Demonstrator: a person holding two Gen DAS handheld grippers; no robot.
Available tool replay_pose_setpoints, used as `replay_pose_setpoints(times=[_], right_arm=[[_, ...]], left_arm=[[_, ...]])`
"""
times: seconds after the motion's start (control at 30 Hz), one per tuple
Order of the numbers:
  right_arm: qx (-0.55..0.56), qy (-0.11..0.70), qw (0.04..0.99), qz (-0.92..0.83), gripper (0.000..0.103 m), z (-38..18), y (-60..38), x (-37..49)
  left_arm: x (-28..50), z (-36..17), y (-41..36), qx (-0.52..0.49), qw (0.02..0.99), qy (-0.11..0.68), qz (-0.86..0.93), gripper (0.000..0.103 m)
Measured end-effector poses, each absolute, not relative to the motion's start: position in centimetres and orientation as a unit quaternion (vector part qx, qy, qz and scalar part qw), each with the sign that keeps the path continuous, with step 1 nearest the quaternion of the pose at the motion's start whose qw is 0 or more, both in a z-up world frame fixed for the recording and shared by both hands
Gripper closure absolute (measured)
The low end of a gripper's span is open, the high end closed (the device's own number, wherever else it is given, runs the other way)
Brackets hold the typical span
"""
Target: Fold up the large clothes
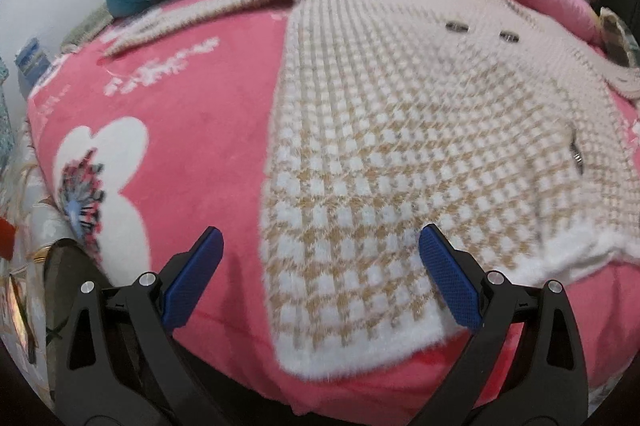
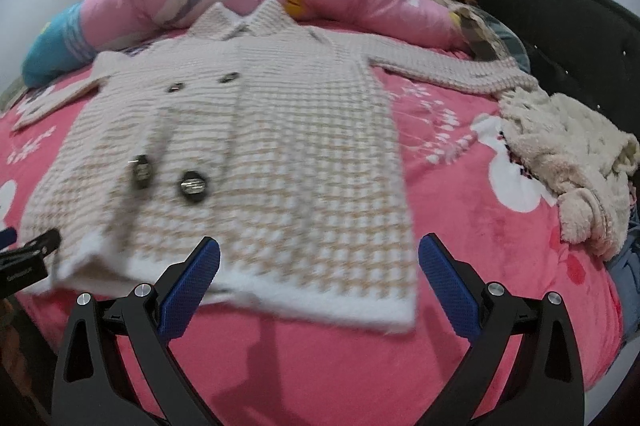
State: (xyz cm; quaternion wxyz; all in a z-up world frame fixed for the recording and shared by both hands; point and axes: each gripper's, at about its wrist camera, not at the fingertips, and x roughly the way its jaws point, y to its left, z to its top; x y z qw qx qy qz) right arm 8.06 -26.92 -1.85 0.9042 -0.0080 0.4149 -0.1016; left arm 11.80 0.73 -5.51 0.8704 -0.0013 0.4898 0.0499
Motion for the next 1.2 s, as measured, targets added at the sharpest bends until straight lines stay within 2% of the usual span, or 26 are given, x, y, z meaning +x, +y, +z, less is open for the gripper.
replay_pose_setpoints(times=[0.2, 0.5, 0.73, 1.0, 1.2], right_arm=[[-0.012, 0.424, 0.899, -0.106, 0.006, -3.3, -29.7, 10.1], [-0.008, 0.467, 0.881, -0.076, 0.006, -6.4, -30.6, 11.7], [0.081, 0.491, 0.867, -0.034, 0.006, -7.5, -33.4, 12.1], [0.077, 0.504, 0.86, -0.013, 0.006, -7.2, -33.4, 12.1], [0.128, 0.494, 0.86, 0.029, 0.006, -6.0, -35.8, 11.1]], left_arm=[[12.2, -6.5, 2.6, -0.051, 0.87, 0.49, 0.013, 0.007], [12.2, -6.7, 2.2, -0.042, 0.871, 0.488, 0.01, 0.007], [12.1, -6.5, 2.4, -0.034, 0.876, 0.481, 0.001, 0.007], [9.3, -5.2, 4.1, -0.053, 0.904, 0.424, -0.034, 0.007], [7.5, -5.0, 5.0, -0.062, 0.907, 0.407, -0.085, 0.008]])
